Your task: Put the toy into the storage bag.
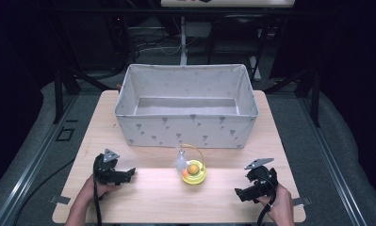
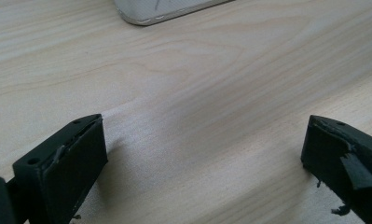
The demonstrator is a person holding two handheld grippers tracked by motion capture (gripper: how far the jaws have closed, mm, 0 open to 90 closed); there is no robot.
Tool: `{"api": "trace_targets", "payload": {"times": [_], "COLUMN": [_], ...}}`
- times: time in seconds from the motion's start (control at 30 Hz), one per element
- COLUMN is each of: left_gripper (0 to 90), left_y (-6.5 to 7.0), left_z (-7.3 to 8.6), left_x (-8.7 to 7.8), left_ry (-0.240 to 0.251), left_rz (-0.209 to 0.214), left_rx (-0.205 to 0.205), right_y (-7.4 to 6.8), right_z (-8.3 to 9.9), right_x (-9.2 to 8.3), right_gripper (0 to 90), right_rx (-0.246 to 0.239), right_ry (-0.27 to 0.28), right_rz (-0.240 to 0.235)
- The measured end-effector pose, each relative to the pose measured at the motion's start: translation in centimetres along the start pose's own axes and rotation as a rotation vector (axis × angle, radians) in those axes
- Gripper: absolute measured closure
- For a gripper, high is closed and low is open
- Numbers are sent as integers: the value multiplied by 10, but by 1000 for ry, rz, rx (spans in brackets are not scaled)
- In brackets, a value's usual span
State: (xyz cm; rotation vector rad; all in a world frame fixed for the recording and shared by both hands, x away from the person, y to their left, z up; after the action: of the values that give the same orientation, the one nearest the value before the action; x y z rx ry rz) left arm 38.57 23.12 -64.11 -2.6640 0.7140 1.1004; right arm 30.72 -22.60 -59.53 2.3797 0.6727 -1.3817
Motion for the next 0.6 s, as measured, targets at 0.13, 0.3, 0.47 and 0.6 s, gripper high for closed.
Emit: {"api": "trace_targets", "payload": {"times": [0.13,0.3,0.47,0.6], "left_gripper": [1,1,1,1], "left_y": [0,0,0,0], "left_z": [0,0,0,0], "left_x": [0,0,0,0], "left_ry": [0,0,0,0], "left_rz": [0,0,0,0], "left_rx": [0,0,0,0], "right_y": [0,-2,-3,-6], "right_z": [1,1,1,-1], "right_x": [0,-1,-1,-3], "right_gripper": [0,0,0,1], "right_rx": [-4,-6,-23,-32], "right_ry": [-11,-14,-26,-33], "right_rz": [-1,-6,8,7]}}
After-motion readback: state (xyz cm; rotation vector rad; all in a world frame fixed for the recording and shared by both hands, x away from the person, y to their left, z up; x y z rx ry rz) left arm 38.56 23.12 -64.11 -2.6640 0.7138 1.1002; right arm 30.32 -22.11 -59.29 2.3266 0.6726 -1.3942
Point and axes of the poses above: each handheld gripper's, and its own axes: x roughly forward along the jaws, z roughly out of its underside, y roughly to its right, the point moved 7 cm from there along x, roughly forward along the jaws, and after that the axes turned 2 degrees about z, right-handed, at the moved point
